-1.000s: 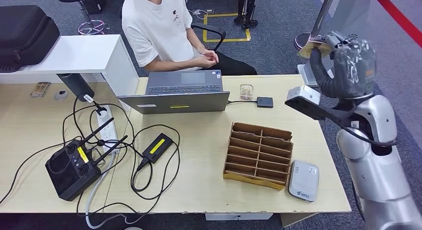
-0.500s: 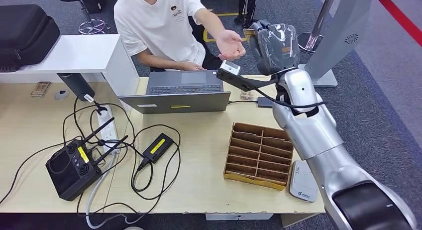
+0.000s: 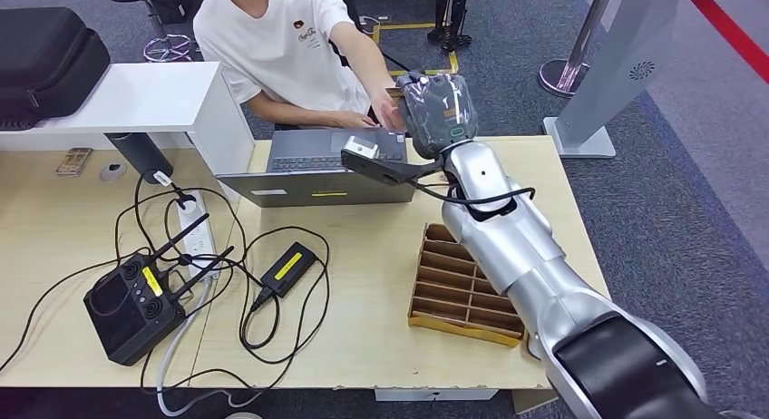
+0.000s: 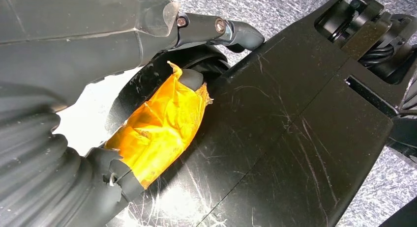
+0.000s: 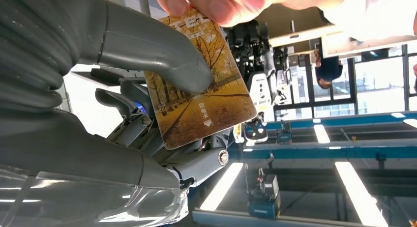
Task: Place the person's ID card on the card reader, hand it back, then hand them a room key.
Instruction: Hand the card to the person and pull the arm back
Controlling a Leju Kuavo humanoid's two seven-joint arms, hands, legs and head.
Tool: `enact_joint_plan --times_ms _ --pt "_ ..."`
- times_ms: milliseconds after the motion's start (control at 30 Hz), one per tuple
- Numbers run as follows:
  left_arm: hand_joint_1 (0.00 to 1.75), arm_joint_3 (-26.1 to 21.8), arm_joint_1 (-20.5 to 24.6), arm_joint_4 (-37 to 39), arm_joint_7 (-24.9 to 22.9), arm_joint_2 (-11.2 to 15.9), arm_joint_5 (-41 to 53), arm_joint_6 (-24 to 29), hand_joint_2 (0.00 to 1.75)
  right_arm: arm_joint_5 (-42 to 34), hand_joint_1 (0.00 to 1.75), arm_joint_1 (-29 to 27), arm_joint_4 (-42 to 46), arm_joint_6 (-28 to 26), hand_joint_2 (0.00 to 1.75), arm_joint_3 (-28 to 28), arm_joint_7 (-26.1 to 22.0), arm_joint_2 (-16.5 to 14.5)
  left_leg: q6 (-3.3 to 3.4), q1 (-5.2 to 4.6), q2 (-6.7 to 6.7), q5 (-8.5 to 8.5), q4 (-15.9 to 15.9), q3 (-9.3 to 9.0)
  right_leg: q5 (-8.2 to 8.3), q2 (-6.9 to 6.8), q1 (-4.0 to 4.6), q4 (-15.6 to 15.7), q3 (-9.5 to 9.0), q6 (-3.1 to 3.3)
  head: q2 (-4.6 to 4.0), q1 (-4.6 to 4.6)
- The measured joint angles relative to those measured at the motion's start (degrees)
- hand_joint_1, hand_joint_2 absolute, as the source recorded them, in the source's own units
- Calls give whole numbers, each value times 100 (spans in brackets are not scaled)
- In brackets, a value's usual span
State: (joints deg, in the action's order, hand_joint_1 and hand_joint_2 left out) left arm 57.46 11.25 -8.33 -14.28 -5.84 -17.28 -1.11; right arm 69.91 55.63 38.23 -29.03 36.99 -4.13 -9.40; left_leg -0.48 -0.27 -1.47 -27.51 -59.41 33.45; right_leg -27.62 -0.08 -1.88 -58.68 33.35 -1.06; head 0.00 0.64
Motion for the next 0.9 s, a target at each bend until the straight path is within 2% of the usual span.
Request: enact_joint_plan --times_ms 100,500,800,900 --pt "0 7 1 3 10 0 -1 -6 175 8 0 -1 -76 -2 175 20 -33 -38 0 0 0 0 0 0 0 0 0 1 0 0 0 -1" --pt "0 45 -5 20 74 0 -45 83 175 -215 0 -88 -58 -143 175 52 -219 -9 -1 0 -3 0 0 -2 0 -1 0 1 3 0 0 -1" --pt "0 46 -24 20 69 -1 -181 188 175 -607 0 -670 793 -454 175 -211 -467 467 0 -2 -2 0 -1 -1 0 -1 -1 5 2 0 0 -1" --pt "0 46 -36 20 69 -2 -243 242 175 -808 0 -971 1293 -492 44 -376 -563 679 0 -1 -2 -1 -1 -1 0 -3 0 6 2 0 0 0"
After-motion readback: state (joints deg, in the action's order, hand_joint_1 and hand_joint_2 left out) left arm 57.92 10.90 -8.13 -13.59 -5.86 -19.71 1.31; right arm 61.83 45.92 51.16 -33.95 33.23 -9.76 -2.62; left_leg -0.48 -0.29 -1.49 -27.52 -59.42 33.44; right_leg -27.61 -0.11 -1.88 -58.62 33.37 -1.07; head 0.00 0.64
